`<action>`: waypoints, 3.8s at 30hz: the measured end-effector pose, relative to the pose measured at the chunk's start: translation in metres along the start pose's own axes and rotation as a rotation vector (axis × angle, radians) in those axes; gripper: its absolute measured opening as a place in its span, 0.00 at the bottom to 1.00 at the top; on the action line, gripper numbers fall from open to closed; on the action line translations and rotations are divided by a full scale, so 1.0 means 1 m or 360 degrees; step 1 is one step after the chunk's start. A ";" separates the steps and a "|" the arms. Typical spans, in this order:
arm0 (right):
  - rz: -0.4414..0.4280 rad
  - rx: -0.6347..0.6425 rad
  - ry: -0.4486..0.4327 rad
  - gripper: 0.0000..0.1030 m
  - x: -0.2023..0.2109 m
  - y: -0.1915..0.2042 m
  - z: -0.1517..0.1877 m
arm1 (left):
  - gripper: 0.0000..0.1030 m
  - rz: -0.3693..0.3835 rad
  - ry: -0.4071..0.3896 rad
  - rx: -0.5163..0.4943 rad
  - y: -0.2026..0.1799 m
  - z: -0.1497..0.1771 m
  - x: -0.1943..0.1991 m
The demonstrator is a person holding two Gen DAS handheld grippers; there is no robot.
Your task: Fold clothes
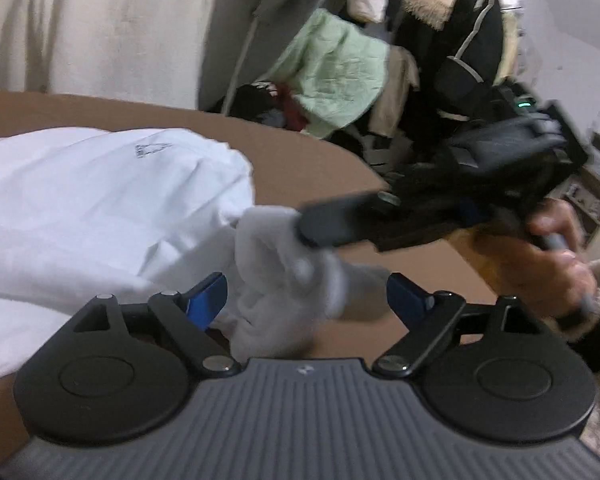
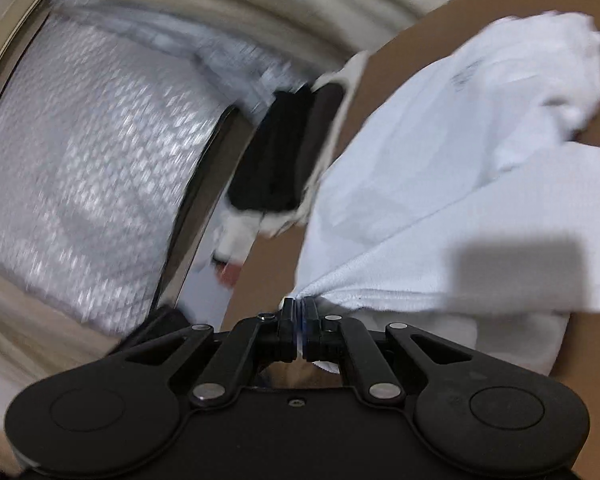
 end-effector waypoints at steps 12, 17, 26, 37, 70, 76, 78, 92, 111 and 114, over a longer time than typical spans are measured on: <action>0.0645 -0.0310 -0.0469 0.44 0.084 -0.091 -0.047 | 0.09 -0.0706 -0.0338 0.0090 0.102 -0.041 0.114; 0.0954 -0.0346 -0.0386 0.62 0.060 -0.147 -0.068 | 0.09 -0.0661 -0.0357 0.0190 0.105 -0.033 0.127; 0.0849 -0.0355 -0.0524 0.13 0.041 -0.185 -0.082 | 0.09 -0.0555 -0.0447 0.0156 0.062 -0.061 0.148; 0.1417 0.0404 0.0068 0.11 0.132 -0.042 -0.023 | 0.09 -0.0391 -0.0168 0.0347 0.043 -0.056 0.179; 0.0619 0.0133 -0.0064 0.20 0.023 -0.171 -0.090 | 0.54 -0.0791 0.0125 0.0124 0.166 -0.163 -0.067; 0.0436 0.0574 0.0320 0.19 -0.023 -0.089 -0.037 | 0.68 -0.0601 0.0242 -0.0153 0.119 -0.179 -0.131; 0.0431 0.0584 0.0442 0.19 -0.033 -0.086 -0.020 | 0.72 -0.0566 0.0290 -0.0270 0.104 -0.175 -0.151; 0.0510 0.0421 0.0432 0.35 -0.023 -0.096 -0.026 | 0.07 -0.0605 0.0390 -0.0378 0.097 -0.134 -0.157; 0.1753 0.0591 -0.0726 0.40 0.117 -0.159 -0.185 | 0.72 -0.0783 -0.0296 -0.0295 0.065 -0.301 -0.182; 0.1790 0.0257 -0.0578 0.40 0.112 -0.214 -0.151 | 0.72 -0.0867 -0.0093 -0.0339 0.077 -0.264 -0.191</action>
Point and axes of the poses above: each gripper's, at about its wrist camera, not at the fingertips, and x roughly against the way its jaws point, y to its left, z to its underside, the point moved 9 cm from there along -x, roughly the way its jaws point, and after that the axes turned 8 degrees about x, right-handed, at the moved point
